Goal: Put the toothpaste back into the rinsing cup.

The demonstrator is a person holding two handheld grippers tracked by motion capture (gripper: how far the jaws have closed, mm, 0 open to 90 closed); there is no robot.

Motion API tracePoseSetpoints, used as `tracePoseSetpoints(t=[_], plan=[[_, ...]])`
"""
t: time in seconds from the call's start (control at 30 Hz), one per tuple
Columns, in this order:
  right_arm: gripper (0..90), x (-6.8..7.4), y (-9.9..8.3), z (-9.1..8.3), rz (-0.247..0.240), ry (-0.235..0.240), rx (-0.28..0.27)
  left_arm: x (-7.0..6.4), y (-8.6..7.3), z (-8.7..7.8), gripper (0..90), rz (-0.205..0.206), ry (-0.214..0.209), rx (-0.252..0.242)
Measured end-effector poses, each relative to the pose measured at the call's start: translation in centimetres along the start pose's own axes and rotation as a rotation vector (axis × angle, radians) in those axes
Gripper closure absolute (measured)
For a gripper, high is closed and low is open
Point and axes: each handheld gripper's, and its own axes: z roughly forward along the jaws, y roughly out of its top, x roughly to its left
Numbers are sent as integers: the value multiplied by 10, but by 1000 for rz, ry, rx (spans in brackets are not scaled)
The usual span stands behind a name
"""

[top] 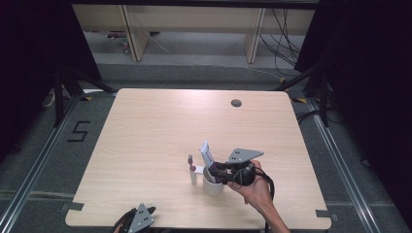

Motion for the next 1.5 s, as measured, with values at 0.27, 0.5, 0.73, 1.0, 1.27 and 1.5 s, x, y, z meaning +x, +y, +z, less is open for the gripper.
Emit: tracePoseSetpoints(t=[0.27,0.5,0.73,1.0,1.27,1.5], plan=[[578,-2,1,-7,17,-13,-48,0,0,0,181,-5,-4,-8],[539,-3,2,-12,31,-32,-63,0,0,-1,181,4,-4,-1],[511,-6,3,-17,49,-27,-75,-1,0,1,181,-17,-4,-21],[451,-8,3,-21,68,-33,-81,-1,0,1,181,-26,-4,-30],[361,-12,2,-28,112,-54,-84,1,0,0,181,-3,3,-11],[316,-18,-1,-38,105,-87,-102,1,0,0,181,-2,3,-12]])
